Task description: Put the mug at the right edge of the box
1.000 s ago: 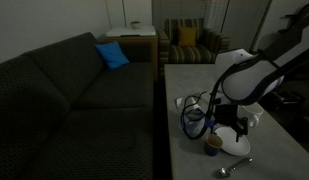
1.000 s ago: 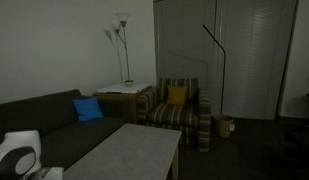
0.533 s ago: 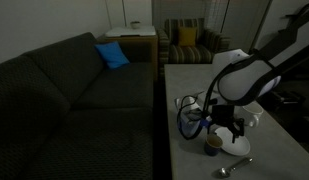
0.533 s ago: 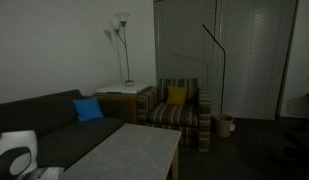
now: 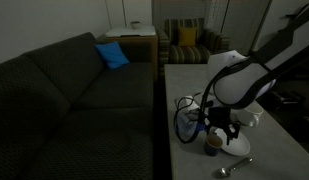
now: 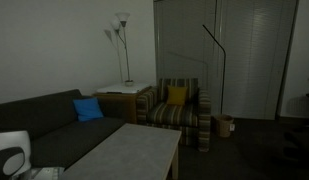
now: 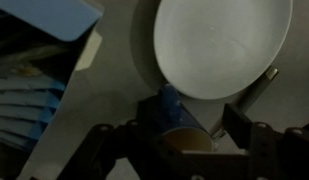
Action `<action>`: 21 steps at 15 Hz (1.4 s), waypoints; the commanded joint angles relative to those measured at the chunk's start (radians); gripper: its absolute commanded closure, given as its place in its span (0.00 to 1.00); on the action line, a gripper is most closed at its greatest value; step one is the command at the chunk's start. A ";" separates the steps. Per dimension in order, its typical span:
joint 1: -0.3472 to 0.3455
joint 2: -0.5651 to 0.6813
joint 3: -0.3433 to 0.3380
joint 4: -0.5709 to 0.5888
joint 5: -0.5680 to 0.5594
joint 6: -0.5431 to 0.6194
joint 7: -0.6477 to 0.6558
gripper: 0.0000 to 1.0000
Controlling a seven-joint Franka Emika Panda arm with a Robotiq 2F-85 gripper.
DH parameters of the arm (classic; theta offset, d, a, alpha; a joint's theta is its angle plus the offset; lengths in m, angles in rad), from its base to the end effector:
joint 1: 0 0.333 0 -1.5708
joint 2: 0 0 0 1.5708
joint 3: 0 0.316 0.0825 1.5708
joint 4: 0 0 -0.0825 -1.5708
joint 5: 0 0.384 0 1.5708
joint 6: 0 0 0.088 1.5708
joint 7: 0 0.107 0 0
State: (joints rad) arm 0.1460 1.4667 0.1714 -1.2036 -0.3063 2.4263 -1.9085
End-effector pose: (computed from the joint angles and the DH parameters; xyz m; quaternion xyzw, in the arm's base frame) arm 0.6096 0.1819 -0.1382 -0.3846 -0.9167 0.0709 0.0819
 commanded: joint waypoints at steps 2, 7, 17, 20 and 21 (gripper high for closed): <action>0.024 0.000 -0.027 0.008 0.007 0.002 0.006 0.59; 0.030 0.000 -0.036 0.009 0.004 0.001 0.009 0.81; 0.020 0.000 -0.021 0.019 0.026 -0.016 0.029 0.97; 0.024 0.000 -0.036 0.022 0.034 -0.012 0.096 0.97; 0.026 0.000 -0.044 0.023 0.039 -0.013 0.135 0.97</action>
State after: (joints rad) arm 0.1599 1.4668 0.1557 -1.1941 -0.2972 2.4239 -1.8404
